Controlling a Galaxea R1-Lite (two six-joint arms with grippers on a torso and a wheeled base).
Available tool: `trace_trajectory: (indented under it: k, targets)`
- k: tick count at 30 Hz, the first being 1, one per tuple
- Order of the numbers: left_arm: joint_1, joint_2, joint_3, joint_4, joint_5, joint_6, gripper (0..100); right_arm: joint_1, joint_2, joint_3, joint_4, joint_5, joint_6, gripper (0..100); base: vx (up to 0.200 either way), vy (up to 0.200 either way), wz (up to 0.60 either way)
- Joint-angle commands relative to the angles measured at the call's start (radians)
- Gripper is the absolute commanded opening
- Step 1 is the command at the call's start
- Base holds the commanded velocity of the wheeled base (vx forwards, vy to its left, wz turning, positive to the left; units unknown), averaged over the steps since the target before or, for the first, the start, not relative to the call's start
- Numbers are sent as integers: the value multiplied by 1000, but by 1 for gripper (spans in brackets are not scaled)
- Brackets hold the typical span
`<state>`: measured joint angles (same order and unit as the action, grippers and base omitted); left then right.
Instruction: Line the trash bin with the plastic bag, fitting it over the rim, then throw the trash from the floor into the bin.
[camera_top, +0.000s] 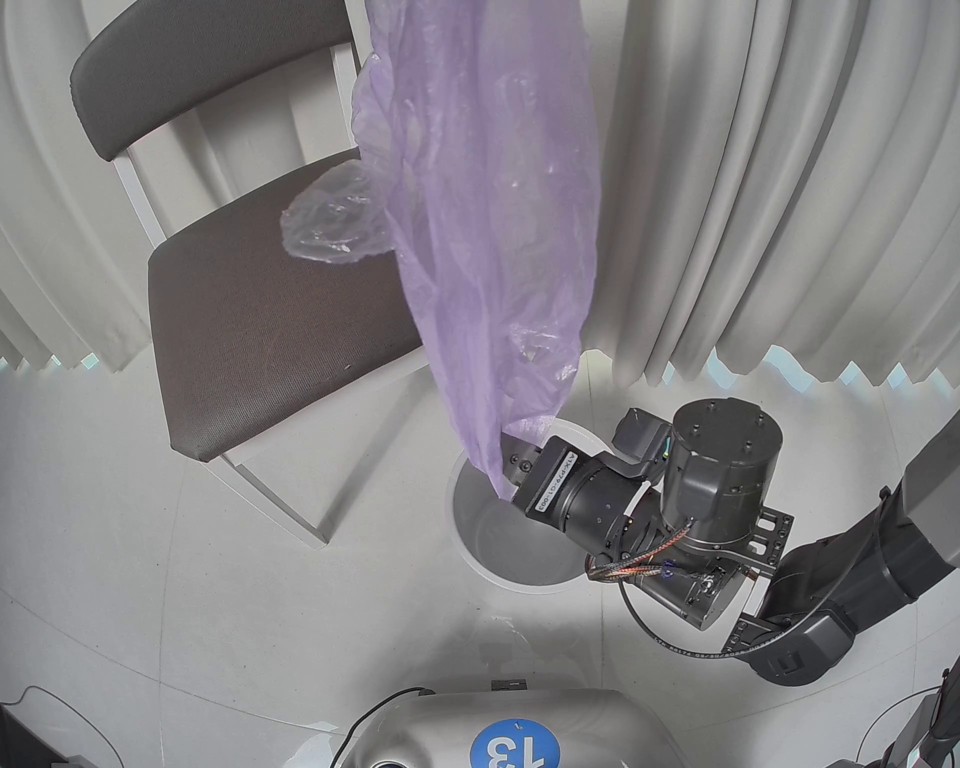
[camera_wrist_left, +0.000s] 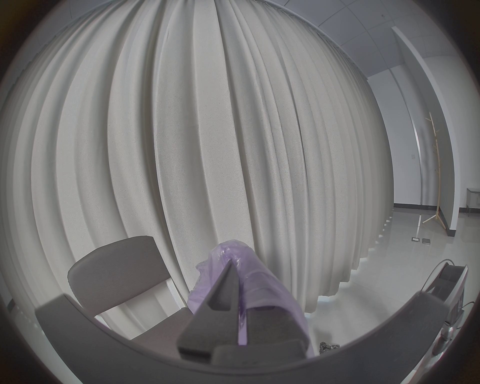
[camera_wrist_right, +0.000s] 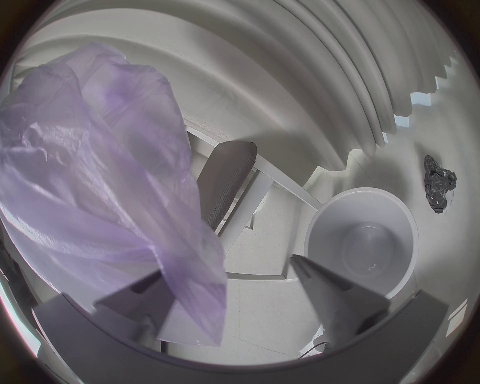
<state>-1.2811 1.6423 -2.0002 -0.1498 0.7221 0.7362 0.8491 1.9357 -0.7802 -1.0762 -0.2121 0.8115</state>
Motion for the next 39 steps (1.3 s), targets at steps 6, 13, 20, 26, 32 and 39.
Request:
trace_trajectory:
  k: [6, 13, 20, 26, 32, 39]
  targets:
    - [3, 1, 0, 1, 2, -9, 0, -4, -52, 13, 4, 0, -6, 0, 0, 0, 0]
    - [11, -9, 21, -1, 80, -14, 0, -82, -221, 39, 79, 17, -107, 0, 0, 0, 0]
    - [94, -82, 189, -5, 89, -80, 0, -170, -442, 44, 383, 154, -167, 0, 0, 0, 0]
    - [123, -136, 319, 1, 91, -104, 0, -223, -575, 50, 595, 261, -256, 0, 0, 0, 0]
    - [235, -185, 397, 133, 88, -109, 0, -274, -658, 79, 728, 313, -382, 0, 0, 0, 0]
    - [284, -211, 451, 407, 49, -231, 0, -295, -679, 174, 777, 336, -548, 0, 0, 0, 0]
